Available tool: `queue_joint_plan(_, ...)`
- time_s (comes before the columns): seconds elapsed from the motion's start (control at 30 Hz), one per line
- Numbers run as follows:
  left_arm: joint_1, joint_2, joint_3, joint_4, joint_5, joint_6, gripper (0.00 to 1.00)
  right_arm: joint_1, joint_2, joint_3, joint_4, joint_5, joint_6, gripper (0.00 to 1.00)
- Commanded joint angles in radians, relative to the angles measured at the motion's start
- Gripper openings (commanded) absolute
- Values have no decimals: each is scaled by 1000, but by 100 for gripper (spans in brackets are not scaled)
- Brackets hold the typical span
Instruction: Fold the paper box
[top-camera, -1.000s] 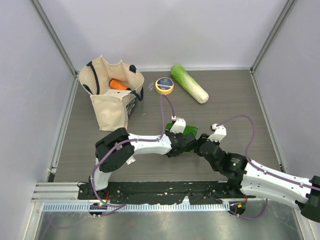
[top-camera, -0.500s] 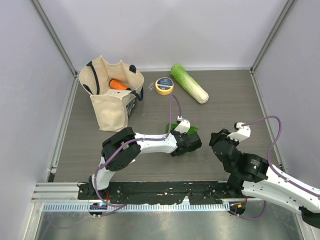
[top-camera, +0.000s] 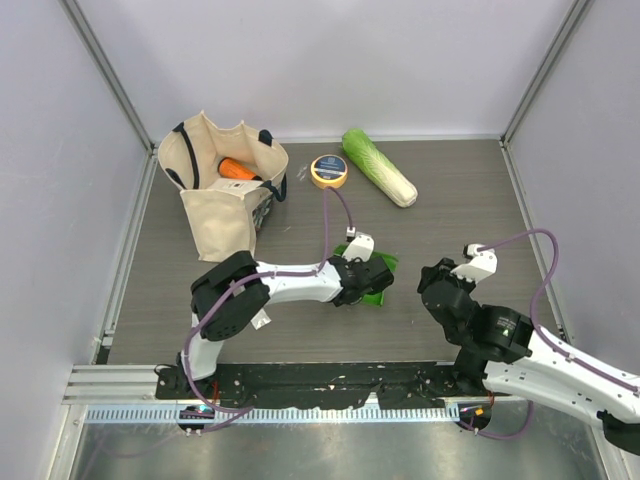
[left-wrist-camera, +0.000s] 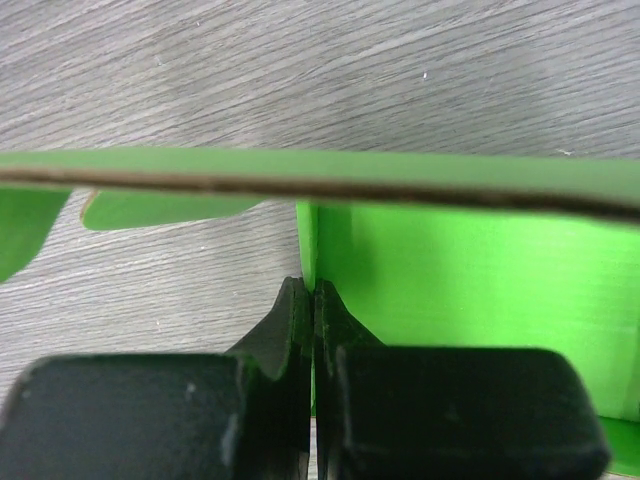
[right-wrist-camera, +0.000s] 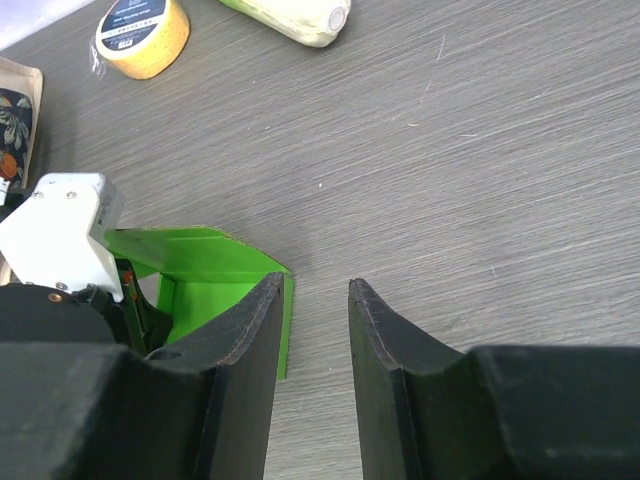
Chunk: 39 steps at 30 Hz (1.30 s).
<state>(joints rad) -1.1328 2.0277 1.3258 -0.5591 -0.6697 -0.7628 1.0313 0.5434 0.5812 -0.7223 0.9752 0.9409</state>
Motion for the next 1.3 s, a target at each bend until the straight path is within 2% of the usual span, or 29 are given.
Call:
queue_joint_plan(0.0,31,60,-103,42,311,-58,0,3,42,14,57,13,-10,37)
queue_joint_plan(0.07,47,29,-108,33,317,-59,1,3,56,12,70,3,-16,37)
queue_joint_plan(0.3,68,-81,-116,4,288,-55,25,3,87,5,95,-13,-30,37)
queue_joint_plan(0.57,73,-158,-112,-33,272,-47,37,3,125,-4,116,-24,-39,37)
queue_joint_plan(0.7,77,-225,-128,-27,291,-43,53,1,153,-18,147,-44,-51,37)
queue_joint_plan(0.8,87,-280,-145,-18,305,-41,60,3,179,-27,176,-65,-60,37)
queue_joint_plan(1.13,133,-472,-203,7,347,-15,66,-11,248,-72,319,-205,-178,38)
queue_joint_plan(1.2,159,-513,-246,40,399,-1,60,-43,239,-90,375,-262,-214,38)
queue_joint_plan(1.27,185,-558,-286,108,468,28,52,-94,266,-106,405,-397,-226,37)
